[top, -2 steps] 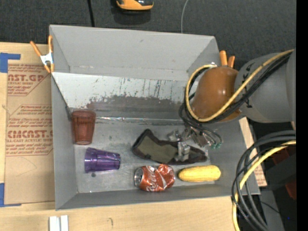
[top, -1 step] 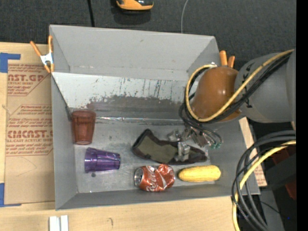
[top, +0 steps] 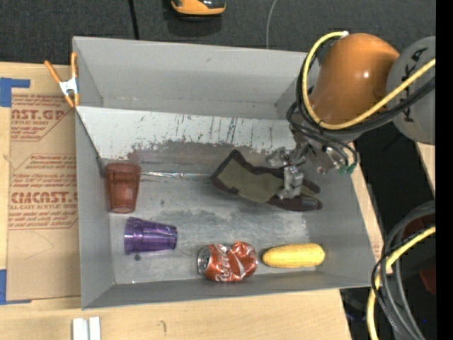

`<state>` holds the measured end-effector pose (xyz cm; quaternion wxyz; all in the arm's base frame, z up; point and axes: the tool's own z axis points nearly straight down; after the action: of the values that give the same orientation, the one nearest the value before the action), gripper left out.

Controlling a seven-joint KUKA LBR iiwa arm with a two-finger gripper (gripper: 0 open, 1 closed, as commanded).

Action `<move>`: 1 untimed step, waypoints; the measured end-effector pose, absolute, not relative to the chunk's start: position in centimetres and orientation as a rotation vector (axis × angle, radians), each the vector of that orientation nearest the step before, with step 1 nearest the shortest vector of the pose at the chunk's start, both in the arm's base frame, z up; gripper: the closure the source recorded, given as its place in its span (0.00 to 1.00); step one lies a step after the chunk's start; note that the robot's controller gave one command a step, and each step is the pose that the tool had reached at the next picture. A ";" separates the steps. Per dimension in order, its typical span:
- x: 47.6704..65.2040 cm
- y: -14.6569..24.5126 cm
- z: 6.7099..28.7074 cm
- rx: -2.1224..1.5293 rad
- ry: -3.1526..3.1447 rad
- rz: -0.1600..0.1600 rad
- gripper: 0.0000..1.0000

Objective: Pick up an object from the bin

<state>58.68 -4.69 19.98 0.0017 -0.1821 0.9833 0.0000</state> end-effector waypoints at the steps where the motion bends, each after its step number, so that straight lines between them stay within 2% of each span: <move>1: 58.7 -4.7 20.0 -0.572 3.086 0.001 1.00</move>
Offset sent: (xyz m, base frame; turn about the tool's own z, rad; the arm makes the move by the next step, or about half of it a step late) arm 0.0014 -0.0230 0.0804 0.0141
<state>58.67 -4.68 19.97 0.0016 -0.1822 0.9833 0.0002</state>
